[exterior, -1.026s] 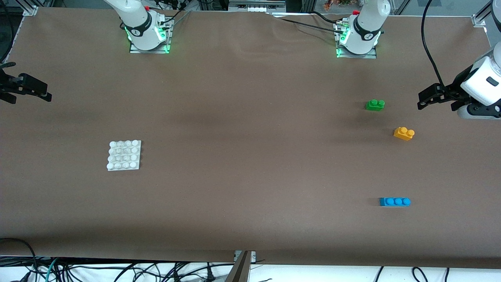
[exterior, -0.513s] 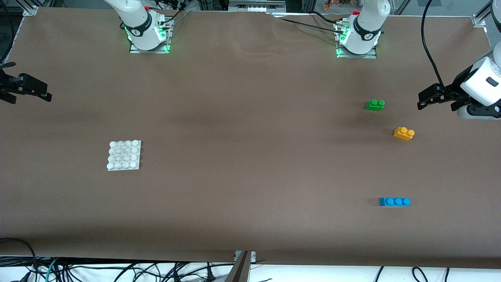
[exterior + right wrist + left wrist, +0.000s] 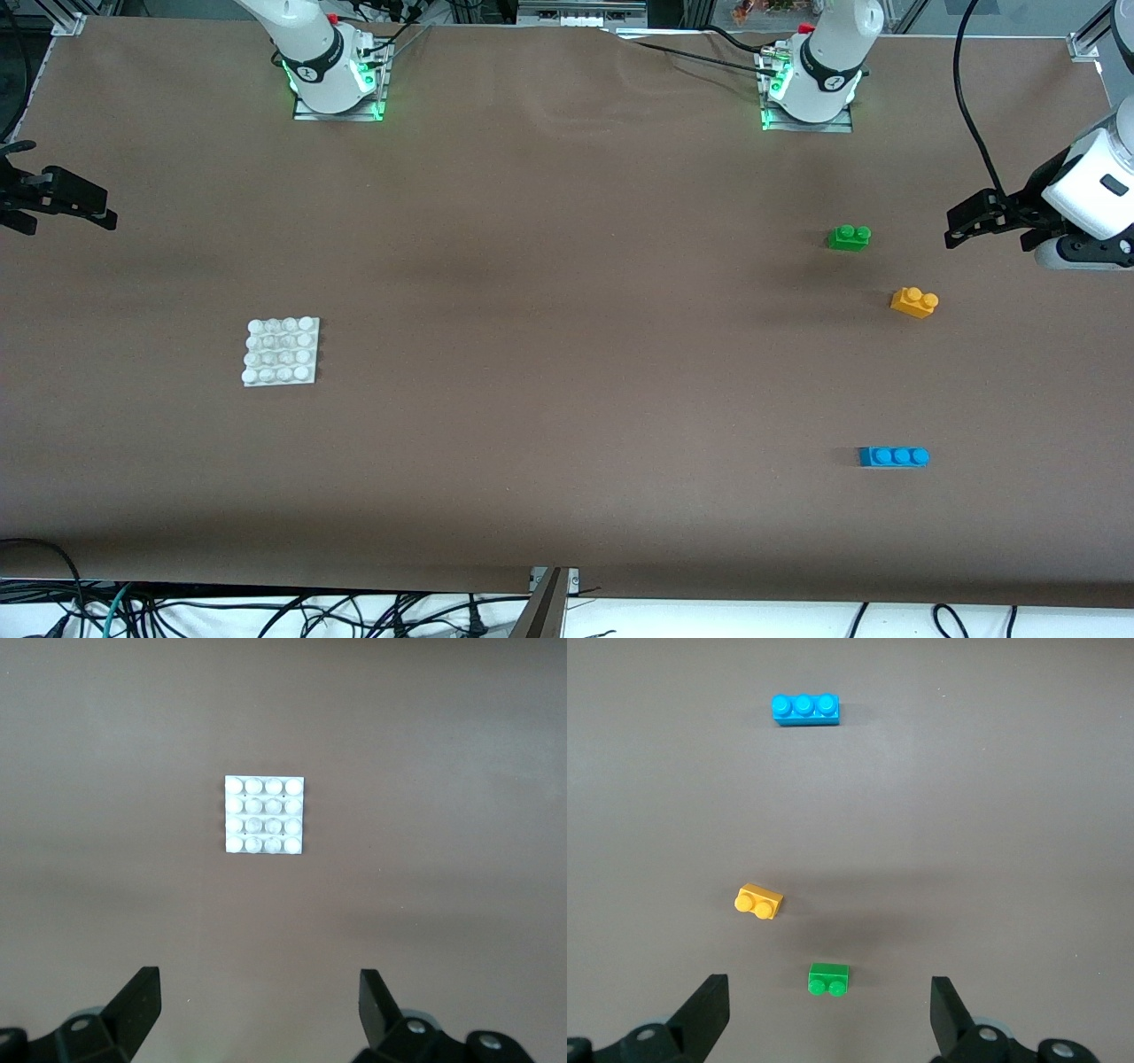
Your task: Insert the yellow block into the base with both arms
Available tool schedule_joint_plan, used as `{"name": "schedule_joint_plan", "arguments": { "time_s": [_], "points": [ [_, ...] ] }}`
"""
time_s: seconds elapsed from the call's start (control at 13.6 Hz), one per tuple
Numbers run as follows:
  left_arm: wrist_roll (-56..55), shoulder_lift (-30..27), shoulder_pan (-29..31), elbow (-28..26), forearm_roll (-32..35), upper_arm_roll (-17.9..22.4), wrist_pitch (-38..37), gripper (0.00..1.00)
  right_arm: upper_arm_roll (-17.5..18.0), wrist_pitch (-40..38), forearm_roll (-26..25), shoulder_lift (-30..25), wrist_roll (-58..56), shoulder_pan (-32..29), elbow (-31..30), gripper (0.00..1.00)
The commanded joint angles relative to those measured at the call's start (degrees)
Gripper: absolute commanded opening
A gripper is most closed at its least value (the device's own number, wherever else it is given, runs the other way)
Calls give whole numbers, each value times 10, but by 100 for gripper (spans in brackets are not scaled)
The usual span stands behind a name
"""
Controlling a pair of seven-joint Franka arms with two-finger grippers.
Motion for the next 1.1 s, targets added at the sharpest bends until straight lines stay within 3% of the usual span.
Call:
{"name": "schedule_joint_plan", "arguments": {
  "time_s": [0.0,0.44,1.03],
  "points": [
    [5,2,11,6,-10,1,-6,100,4,-1,-8,4,5,-7,2,99],
    [5,2,12,6,-10,1,-6,100,-23,18,-7,86,5,-8,2,99],
    [6,7,21,6,-10,1,-5,100,-23,189,-1,215,7,-6,-51,99]
  ]
}}
